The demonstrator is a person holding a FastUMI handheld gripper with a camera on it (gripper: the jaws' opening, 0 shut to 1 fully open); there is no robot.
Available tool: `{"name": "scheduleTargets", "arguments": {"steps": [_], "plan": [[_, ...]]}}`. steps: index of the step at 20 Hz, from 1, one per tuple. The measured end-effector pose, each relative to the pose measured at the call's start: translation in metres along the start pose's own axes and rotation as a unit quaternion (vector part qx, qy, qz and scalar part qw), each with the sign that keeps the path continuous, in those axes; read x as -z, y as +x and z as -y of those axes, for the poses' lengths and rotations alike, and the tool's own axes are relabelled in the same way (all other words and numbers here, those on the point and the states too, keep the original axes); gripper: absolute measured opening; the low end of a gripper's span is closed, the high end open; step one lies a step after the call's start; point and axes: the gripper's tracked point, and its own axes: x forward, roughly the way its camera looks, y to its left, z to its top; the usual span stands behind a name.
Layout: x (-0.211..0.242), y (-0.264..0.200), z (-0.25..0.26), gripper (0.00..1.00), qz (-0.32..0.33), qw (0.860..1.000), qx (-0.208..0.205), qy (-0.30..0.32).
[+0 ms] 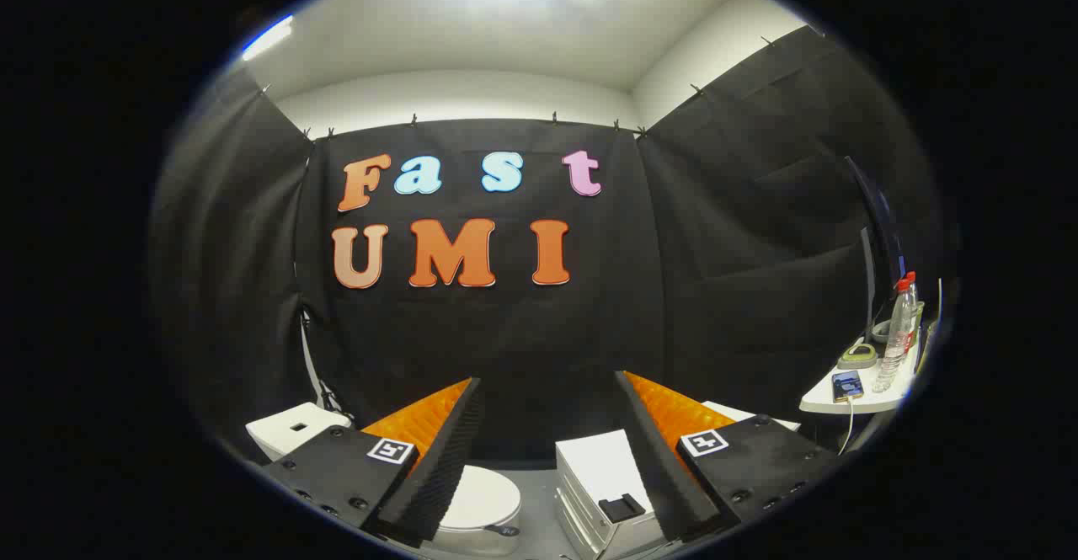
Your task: Open the toilet lid.
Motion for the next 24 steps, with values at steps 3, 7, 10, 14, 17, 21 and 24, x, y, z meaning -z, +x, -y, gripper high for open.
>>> {"name": "scheduleTargets", "arguments": {"steps": [3, 7, 10, 14, 17, 21, 24], "plan": [[-0.0022, 0.0014, -0.0050, 0.99, 0.005, 1.000, -0.002, -0.006], [-0.0017, 0.0016, -0.0081, 0.99, 0.005, 1.000, -0.006, -0.011], [0.0007, 0.0023, -0.0057, 0.99, 0.002, 1.000, -0.005, -0.011], [-0.0036, 0.0006, -0.0046, 0.99, 0.006, 1.000, -0.001, -0.010], [-0.0034, 0.0004, -0.0040, 0.99, 0.008, 1.000, 0.000, -0.018], [0.0005, 0.0034, -0.0061, 0.99, 0.004, 1.000, -0.001, -0.016], [0.0055, 0.0079, -0.0051, 0.99, 0.004, 1.000, 0.002, -0.019]]}}
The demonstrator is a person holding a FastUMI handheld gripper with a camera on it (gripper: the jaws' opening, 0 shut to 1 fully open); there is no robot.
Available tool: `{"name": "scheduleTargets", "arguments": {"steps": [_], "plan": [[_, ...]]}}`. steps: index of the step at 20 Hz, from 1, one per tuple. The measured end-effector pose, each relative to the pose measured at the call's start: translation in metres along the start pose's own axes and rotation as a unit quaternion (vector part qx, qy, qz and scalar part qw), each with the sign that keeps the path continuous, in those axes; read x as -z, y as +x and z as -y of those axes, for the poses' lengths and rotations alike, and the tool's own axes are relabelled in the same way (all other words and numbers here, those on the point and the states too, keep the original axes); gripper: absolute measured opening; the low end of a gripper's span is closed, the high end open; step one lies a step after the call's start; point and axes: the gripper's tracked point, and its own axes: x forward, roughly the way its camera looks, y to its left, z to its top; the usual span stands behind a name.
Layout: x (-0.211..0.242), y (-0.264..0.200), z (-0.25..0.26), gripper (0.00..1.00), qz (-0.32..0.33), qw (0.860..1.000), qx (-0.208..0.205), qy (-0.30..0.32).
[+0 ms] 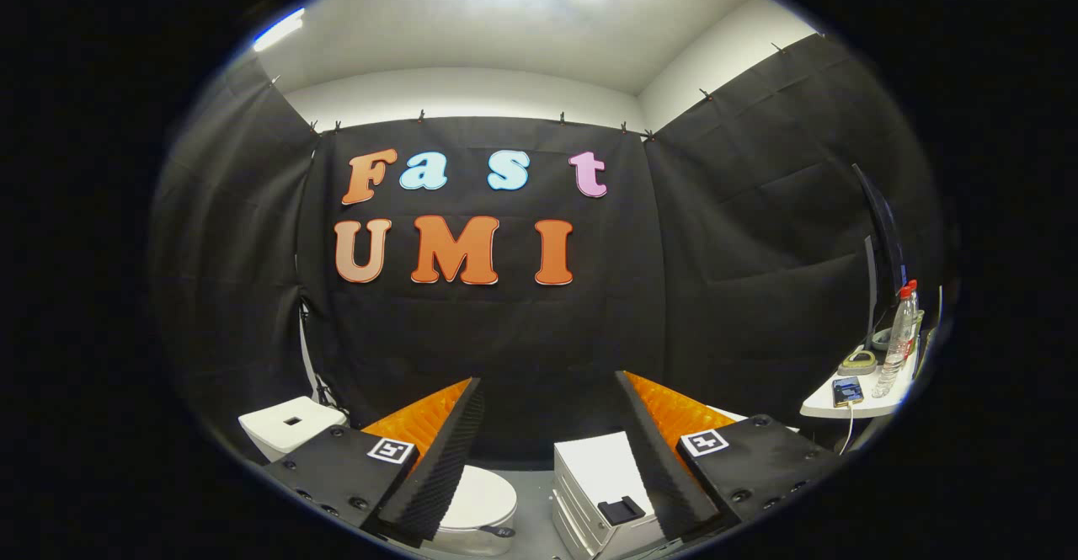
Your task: Open the toilet lid.
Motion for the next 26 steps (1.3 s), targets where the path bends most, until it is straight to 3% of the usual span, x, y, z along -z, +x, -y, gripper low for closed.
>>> {"name": "scheduleTargets", "arguments": {"steps": [13, 20, 26], "plan": [[0.070, 0.027, -0.034, 0.99, -0.028, 0.999, -0.015, -0.012], [0.162, 0.048, -0.073, 0.99, -0.078, 0.996, -0.027, 0.016], [0.225, 0.058, -0.092, 0.99, -0.084, 0.995, -0.030, 0.055]]}}
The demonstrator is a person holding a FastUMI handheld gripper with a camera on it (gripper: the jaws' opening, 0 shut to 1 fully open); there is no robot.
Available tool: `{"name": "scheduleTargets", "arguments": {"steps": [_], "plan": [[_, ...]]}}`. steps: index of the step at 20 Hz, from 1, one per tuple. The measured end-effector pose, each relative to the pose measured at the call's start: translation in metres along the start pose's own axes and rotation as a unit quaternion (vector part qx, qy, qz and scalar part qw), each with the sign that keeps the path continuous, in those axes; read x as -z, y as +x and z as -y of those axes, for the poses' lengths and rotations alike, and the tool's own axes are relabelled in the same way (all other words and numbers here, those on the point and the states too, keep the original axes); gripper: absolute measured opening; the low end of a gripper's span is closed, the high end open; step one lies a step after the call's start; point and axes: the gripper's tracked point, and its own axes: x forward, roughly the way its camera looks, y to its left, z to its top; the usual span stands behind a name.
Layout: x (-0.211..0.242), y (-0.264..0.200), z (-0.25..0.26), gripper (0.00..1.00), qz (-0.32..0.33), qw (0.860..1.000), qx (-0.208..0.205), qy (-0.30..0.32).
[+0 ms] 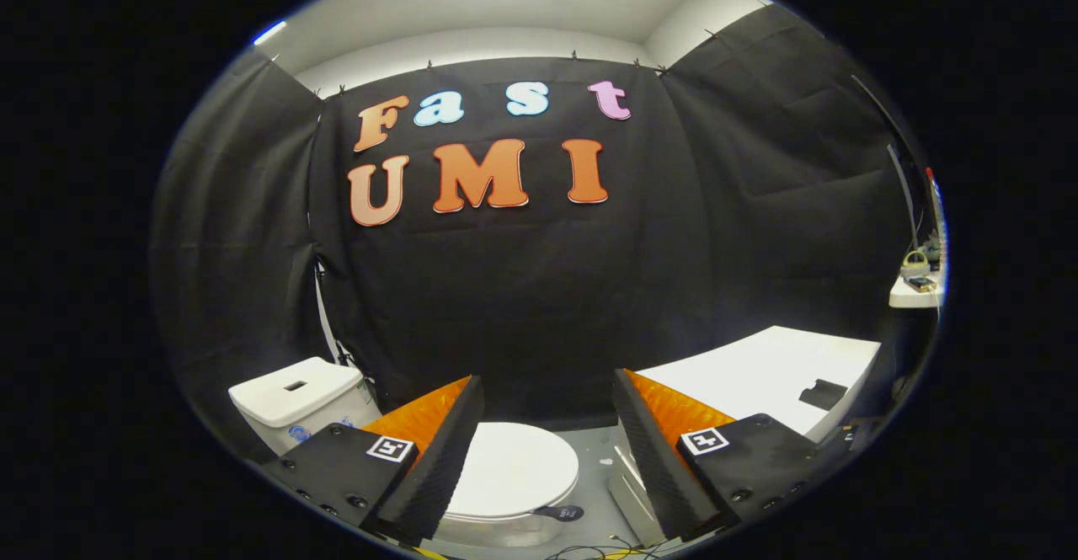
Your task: Open the toilet lid.
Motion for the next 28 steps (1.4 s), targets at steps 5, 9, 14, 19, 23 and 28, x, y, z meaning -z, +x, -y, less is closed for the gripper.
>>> {"name": "scheduleTargets", "arguments": {"steps": [5, 9, 14, 19, 23, 28], "plan": [[0.056, 0.015, 0.015, 0.99, -0.017, 0.999, 0.025, 0.020], [0.105, 0.023, 0.029, 0.98, -0.034, 0.997, 0.046, 0.053], [0.158, 0.034, 0.049, 0.98, -0.043, 0.989, 0.079, 0.117], [0.217, 0.036, 0.071, 0.99, -0.078, 0.977, 0.114, 0.164], [0.265, 0.029, 0.070, 0.99, -0.117, 0.962, 0.133, 0.207], [0.312, 0.028, 0.070, 0.99, -0.153, 0.939, 0.154, 0.268]]}}
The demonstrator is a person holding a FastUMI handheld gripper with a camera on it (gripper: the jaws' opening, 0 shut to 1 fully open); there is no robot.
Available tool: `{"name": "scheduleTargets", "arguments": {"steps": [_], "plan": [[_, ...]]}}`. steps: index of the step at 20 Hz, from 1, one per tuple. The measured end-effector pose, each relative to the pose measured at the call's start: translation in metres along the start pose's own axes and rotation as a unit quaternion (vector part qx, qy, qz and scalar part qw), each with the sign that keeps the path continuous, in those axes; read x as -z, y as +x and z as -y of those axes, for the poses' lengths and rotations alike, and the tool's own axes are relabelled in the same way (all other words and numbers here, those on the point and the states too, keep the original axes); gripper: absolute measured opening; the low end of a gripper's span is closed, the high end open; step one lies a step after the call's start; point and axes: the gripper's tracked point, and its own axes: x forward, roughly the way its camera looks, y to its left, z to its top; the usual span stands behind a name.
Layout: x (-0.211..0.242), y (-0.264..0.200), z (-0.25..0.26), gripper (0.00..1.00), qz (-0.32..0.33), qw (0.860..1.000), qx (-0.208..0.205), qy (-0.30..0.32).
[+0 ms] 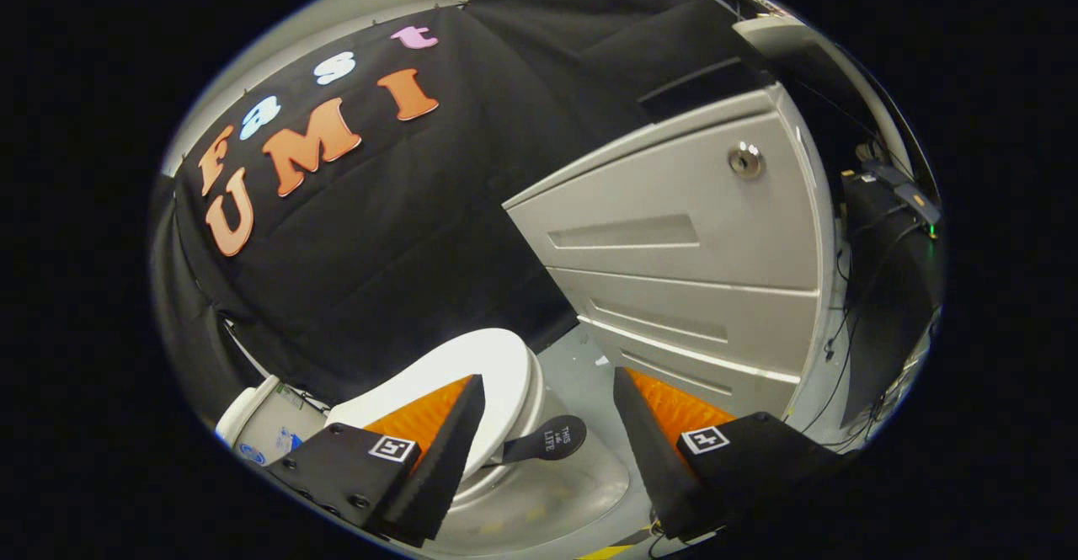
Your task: Open the toilet lid.
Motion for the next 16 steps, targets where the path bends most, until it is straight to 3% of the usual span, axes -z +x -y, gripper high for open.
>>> {"name": "scheduleTargets", "arguments": {"steps": [7, 12, 16], "plan": [[0.019, 0.023, 0.016, 0.98, -0.010, 0.992, 0.011, 0.126], [0.029, 0.031, 0.002, 0.96, -0.021, 0.969, -0.027, 0.243], [0.034, 0.029, -0.010, 0.73, -0.033, 0.957, -0.044, 0.286]]}}
